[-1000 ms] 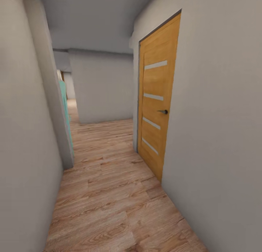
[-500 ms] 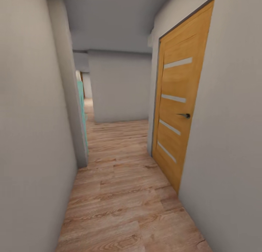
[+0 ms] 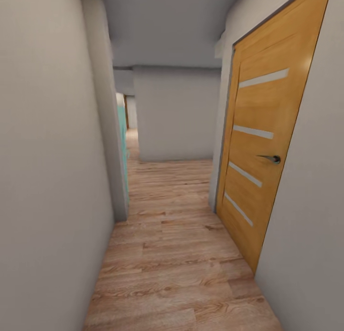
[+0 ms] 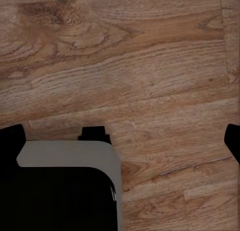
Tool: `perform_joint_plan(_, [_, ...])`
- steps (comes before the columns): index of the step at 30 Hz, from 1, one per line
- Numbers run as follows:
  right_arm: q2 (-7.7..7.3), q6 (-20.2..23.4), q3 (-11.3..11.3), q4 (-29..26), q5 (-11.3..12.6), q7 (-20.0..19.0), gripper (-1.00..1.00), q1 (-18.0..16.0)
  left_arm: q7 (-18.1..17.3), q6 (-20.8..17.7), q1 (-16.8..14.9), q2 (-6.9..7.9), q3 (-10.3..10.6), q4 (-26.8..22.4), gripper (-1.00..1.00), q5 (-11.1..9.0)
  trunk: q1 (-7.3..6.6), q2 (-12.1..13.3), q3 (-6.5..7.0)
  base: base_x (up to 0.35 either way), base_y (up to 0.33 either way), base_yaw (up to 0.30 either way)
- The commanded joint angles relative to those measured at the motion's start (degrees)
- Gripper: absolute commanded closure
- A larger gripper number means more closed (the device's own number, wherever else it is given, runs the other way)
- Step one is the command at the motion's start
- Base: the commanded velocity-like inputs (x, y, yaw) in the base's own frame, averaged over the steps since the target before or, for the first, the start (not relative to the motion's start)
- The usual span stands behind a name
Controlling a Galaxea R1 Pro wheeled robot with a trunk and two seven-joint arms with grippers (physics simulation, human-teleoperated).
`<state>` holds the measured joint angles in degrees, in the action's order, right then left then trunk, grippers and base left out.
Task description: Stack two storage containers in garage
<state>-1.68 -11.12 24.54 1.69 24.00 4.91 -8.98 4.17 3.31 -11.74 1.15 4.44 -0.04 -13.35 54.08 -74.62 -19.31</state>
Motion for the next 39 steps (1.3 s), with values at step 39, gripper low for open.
perform_joint_plan(39, [-0.17,-0.36,0.59,0.16,0.26,0.43,-1.0,-0.07,0.05,-0.06,-0.04,0.08,0.48,0.04,-1.0,-0.54,0.03,-0.04,-0.07,0.307,-0.093,0.057])
